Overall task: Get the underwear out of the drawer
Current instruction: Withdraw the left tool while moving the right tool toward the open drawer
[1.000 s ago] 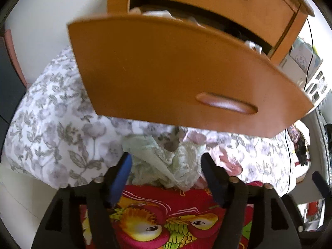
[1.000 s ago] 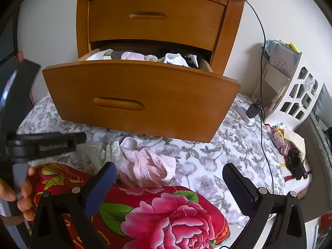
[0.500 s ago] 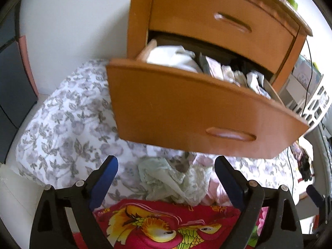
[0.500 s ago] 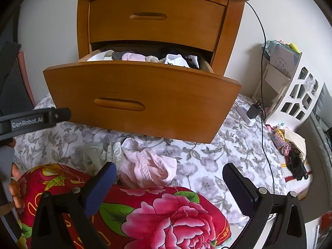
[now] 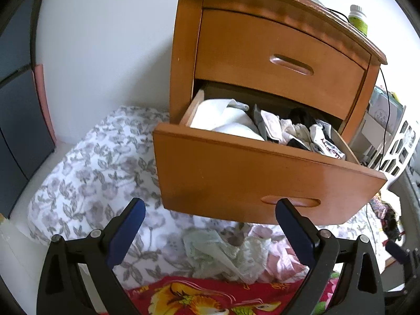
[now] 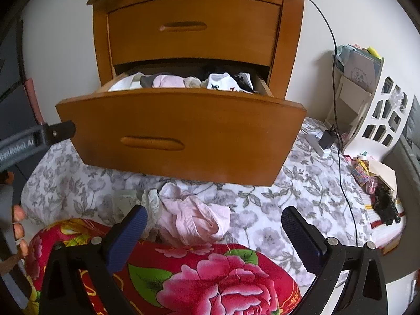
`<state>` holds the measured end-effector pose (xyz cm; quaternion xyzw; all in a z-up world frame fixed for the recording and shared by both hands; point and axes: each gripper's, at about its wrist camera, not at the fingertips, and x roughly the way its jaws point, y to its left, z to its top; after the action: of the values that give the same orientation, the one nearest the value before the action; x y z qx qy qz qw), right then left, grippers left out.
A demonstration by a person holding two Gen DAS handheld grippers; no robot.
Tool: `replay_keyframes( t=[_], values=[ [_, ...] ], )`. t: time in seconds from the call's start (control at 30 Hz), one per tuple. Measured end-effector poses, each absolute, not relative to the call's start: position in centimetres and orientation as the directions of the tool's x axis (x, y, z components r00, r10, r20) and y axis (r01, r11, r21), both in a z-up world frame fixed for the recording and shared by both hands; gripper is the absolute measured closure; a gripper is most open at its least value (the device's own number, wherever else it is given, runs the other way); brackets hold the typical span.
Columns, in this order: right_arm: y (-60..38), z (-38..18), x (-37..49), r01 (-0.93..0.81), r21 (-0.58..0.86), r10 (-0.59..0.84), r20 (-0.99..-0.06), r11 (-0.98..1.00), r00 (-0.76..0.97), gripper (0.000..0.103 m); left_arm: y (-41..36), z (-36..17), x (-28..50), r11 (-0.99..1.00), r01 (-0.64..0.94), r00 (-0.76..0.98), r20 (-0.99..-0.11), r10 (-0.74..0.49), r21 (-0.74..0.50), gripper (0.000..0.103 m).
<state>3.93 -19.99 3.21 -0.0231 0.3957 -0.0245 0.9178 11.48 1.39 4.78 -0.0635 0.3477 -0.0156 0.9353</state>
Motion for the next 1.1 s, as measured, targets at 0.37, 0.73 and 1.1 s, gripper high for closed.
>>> replay_keyframes(
  t=[0.37,0.73,1.1],
  values=[
    [-20.8,4.3,5.3,0.008,-0.012,-0.014,-0.739,1.000,0.673,0.000,1.6,4.2,11.9,0.991,0.006,0.773,-0.628,-0.092,-0.137,0.003],
    [-21.6,7.7,7.1,-0.016,-0.004,0.008,-0.704,1.000,0.710,0.000,2.3,4.5,12.1,0.983,0.039,0.781,-0.608,-0.142,-0.179,0.003],
    [-22.5,14.4,11.0,-0.065,-0.010,0.043,-0.656,0.998,0.754,0.000,2.0,8.1,12.6,0.991,0.059,0.744,-0.657,-0.125,-0.122,0.003]
  ],
)
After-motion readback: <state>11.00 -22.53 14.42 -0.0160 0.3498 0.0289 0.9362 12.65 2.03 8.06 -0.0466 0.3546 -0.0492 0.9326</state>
